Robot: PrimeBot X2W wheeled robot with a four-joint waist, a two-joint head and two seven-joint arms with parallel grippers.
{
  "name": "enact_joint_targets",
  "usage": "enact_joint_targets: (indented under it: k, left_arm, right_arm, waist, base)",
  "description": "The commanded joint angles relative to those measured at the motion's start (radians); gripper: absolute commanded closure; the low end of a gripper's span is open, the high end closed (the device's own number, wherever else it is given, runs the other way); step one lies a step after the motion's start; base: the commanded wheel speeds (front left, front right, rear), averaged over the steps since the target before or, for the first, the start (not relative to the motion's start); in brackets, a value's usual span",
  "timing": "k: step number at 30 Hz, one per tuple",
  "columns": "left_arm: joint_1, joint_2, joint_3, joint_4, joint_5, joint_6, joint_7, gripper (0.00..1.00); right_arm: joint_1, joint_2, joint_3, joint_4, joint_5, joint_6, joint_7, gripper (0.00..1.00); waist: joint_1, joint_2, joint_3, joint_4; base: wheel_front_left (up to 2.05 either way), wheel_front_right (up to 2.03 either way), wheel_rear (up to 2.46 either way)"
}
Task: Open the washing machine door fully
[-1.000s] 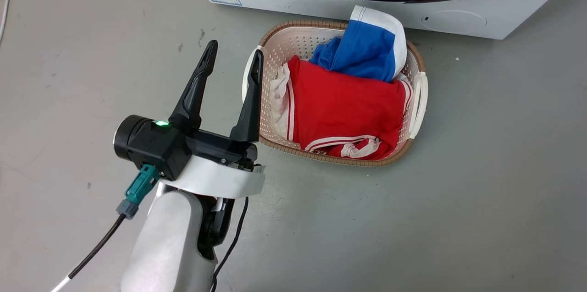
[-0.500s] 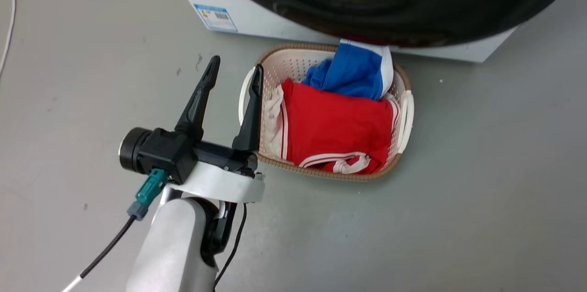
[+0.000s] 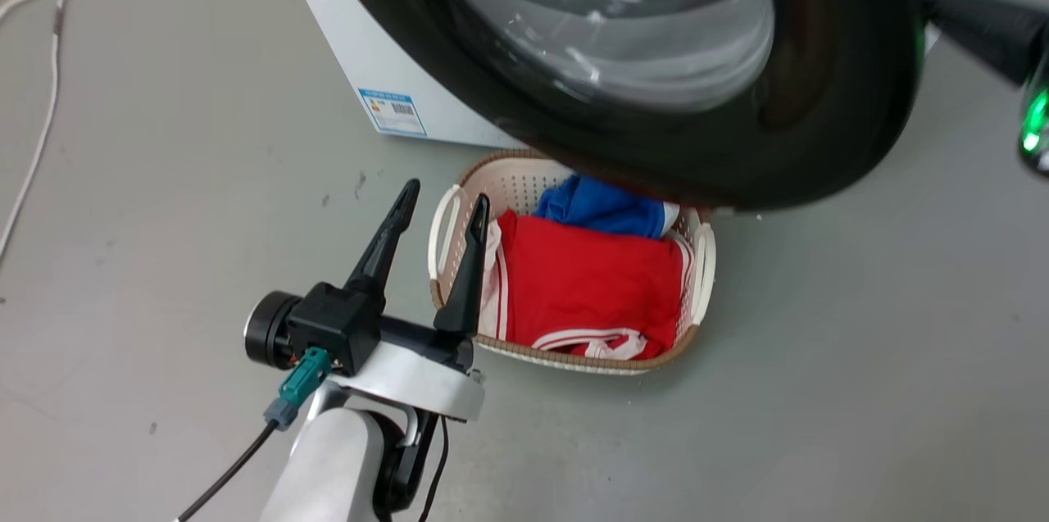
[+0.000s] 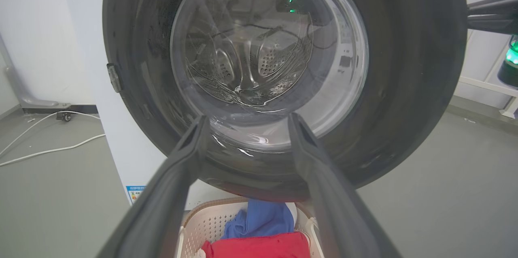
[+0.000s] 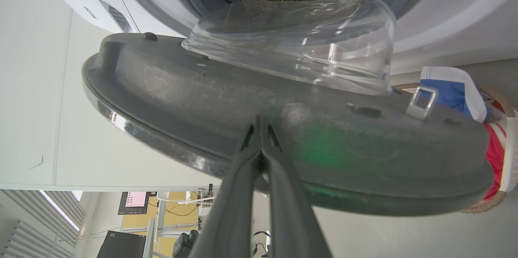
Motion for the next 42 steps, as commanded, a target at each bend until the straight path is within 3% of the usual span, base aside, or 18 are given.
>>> enact_joint_targets:
  k: [1, 11, 21, 31, 42]
  left_arm:
    - [0.012, 0.0, 0.001, 0.004, 0.006, -0.005, -0.003, 0.0]
    - [0.053, 0.0, 0.002, 0.028, 0.009, -0.008, -0.002, 0.0]
    - [0.08, 0.0, -0.002, 0.043, 0.013, -0.008, -0.002, 0.0]
    - [0.091, 0.0, -0.001, 0.053, 0.021, -0.014, -0.002, 0.0]
    - [0.1, 0.0, -0.008, 0.064, 0.01, -0.012, -0.002, 0.0]
  right_arm:
    - [0.028, 0.004, 0.006, -0.033, 0.009, 0.003, -0.003, 1.0]
    - [0.175, -0.074, 0.005, -0.267, 0.01, 0.003, -0.065, 1.0]
    - [0.296, -0.062, 0.005, -0.441, -0.024, 0.003, -0.046, 1.0]
    - [0.353, 0.029, 0.005, -0.515, -0.086, 0.003, -0.045, 1.0]
    - [0.388, 0.164, 0.005, -0.48, -0.131, 0.003, -0.053, 1.0]
  waist:
    - [0.0, 0.0, -0.022, 0.004]
    - [0.0, 0.0, -0.102, 0.025]
    - [0.0, 0.0, -0.159, 0.065]
    - [0.0, 0.0, -0.177, 0.122]
    - [0.0, 0.0, -0.183, 0.175]
  base:
    - [0.0, 0.0, 0.0]
    - [0.0, 0.0, 0.0]
    - [0.0, 0.0, 0.0]
    - [0.0, 0.0, 0.0]
    - [0.0, 0.0, 0.0]
